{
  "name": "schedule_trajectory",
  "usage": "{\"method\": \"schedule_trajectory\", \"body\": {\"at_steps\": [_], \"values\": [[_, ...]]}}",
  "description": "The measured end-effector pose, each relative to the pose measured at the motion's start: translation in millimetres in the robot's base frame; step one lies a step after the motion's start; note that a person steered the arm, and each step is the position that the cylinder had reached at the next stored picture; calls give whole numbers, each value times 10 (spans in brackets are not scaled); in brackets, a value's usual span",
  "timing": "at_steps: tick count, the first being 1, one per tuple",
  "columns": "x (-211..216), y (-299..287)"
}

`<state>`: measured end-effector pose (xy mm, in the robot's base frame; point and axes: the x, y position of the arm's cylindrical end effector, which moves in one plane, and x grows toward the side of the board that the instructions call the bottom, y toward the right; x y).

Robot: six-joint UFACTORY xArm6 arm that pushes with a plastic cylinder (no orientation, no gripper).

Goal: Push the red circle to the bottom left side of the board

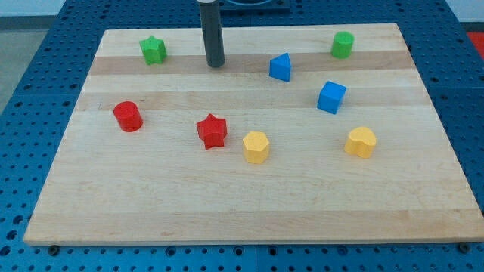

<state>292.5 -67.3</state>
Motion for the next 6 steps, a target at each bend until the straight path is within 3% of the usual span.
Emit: {"method": "schedule_trajectory", "body": {"at_steps": [1, 2, 4, 6], "values": [[105, 0], [590, -220], [470, -1110], [1256, -1722]]}}
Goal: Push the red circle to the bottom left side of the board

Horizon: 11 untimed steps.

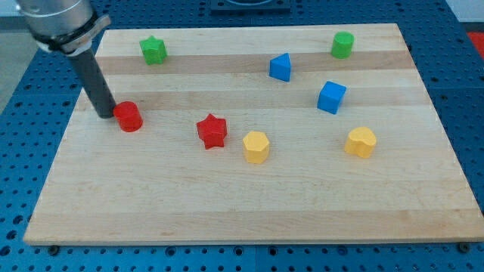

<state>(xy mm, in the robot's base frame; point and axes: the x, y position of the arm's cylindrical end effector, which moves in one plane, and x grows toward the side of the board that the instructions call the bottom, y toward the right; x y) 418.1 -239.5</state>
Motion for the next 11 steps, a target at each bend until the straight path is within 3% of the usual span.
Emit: {"method": "schedule_trajectory", "body": {"at_steps": [1, 2, 3, 4, 5, 6, 7, 8, 9, 10, 11], "values": [[-279, 27], [-242, 253], [237, 333], [864, 13], [731, -26], [255, -13], [124, 255], [478, 414], [851, 111], [720, -88], [412, 180]]}}
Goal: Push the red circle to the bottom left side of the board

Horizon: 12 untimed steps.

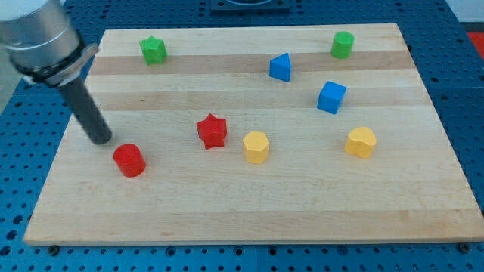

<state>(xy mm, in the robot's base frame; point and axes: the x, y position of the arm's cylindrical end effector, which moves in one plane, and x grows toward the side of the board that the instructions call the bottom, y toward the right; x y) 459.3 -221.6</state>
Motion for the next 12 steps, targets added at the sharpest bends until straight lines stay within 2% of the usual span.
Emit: {"method": "schedule_trajectory", "body": {"at_steps": [1, 3, 4, 5, 6, 8, 10, 12], "values": [[189, 443], [447, -156], [294, 138], [315, 824], [555, 972], [613, 27], [643, 434], [713, -98]]}}
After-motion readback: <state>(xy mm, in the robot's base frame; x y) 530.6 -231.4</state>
